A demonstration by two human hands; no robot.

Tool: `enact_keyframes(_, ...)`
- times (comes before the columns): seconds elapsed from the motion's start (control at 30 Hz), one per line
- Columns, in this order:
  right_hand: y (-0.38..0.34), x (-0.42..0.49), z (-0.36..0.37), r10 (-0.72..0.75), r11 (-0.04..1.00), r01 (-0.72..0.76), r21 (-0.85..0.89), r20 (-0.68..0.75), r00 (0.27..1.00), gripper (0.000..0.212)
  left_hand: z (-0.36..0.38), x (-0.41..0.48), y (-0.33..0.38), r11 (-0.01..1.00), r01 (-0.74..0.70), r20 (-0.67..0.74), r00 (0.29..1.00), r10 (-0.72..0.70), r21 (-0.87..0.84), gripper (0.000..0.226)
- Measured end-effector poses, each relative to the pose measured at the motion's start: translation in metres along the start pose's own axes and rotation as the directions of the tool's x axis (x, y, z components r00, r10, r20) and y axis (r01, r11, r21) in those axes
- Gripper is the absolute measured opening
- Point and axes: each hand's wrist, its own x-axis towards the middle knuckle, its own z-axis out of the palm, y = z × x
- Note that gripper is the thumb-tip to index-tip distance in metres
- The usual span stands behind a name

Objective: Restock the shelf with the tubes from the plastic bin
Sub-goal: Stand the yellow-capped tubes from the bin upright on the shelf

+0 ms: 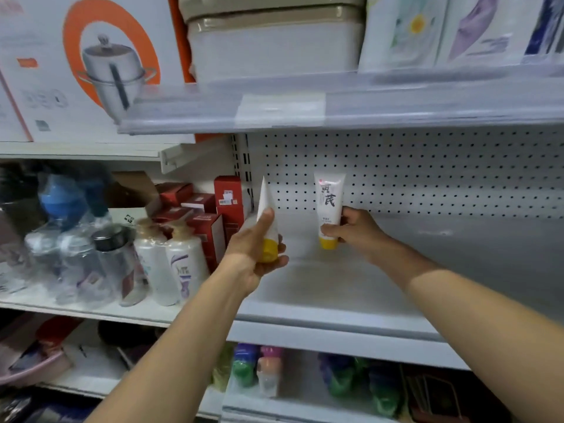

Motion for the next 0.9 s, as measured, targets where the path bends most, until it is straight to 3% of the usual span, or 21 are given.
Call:
enact_keyframes(0.3, 0.015, 0.070, 0.004, -0.026, 0.997, 0.027, -0.078, 0.019, 0.999, 0.048, 0.015, 0.046, -0.011, 0.992, -0.100, 0.135, 0.987, 0.090, 0.071, 0.043)
enact_keyframes(0.9, 0.030, 0.091, 0.016, -0.050, 0.986, 0.061, -0.154, 0.071, 0.996, 0.047, 0.011, 0.064, -0.018, 0.994, -0.035, 0.035, 0.999, 0.038, -0.099, 0.046)
